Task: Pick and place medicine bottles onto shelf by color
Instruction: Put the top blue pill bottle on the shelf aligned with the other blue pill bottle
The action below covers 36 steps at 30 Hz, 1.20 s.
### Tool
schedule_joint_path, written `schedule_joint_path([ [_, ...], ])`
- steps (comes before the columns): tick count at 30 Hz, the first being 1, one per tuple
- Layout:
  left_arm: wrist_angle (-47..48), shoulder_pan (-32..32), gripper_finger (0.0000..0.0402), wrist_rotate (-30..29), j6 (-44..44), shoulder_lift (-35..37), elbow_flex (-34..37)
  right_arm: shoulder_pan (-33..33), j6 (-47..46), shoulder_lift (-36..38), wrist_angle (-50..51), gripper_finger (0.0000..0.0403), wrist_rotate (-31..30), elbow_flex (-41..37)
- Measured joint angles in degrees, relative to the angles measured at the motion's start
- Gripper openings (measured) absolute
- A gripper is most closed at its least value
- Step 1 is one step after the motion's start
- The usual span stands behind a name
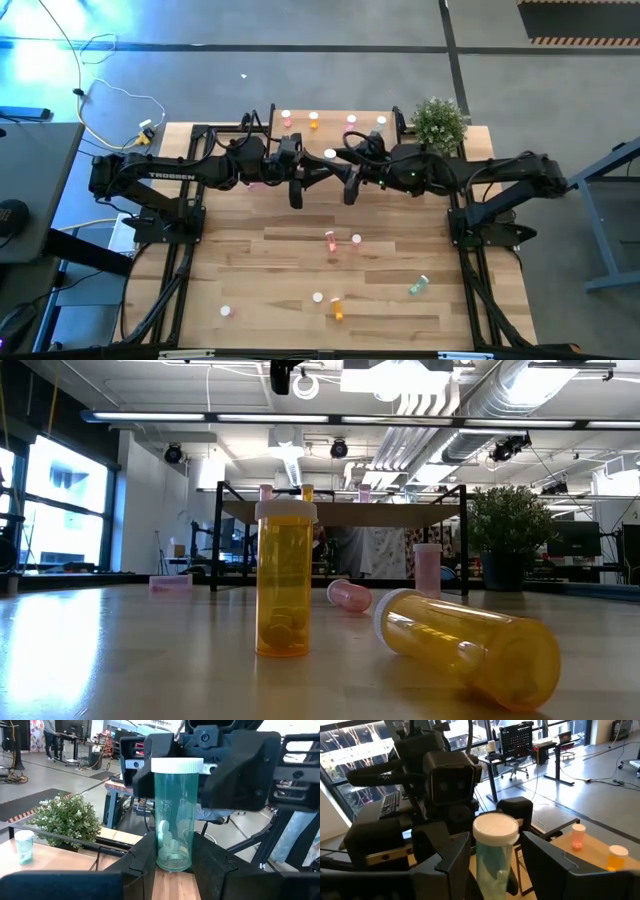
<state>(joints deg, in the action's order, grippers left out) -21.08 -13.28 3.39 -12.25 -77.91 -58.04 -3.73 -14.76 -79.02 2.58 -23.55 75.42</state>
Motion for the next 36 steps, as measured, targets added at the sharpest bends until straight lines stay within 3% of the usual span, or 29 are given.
schedule_joint_path([
  [14, 0.2, 0.0, 0.0103, -0.1, 0.5, 0.0, 0.0, 0.0, 0.2, -0.2, -0.4, 0.0083, -0.1, 0.0],
  [24, 0.3, -0.2, 0.0124, -0.2, 0.5, 0.0, 0.0, 0.0, 0.5, -0.2, -0.2, 0.0082, -1.9, 0.0],
  [36, 0.4, -1.2, 0.0209, -0.2, 3.3, 0.0, -0.4, 1.3, 6.5, 3.2, 0.8, 0.0083, -11.3, 0.0],
])
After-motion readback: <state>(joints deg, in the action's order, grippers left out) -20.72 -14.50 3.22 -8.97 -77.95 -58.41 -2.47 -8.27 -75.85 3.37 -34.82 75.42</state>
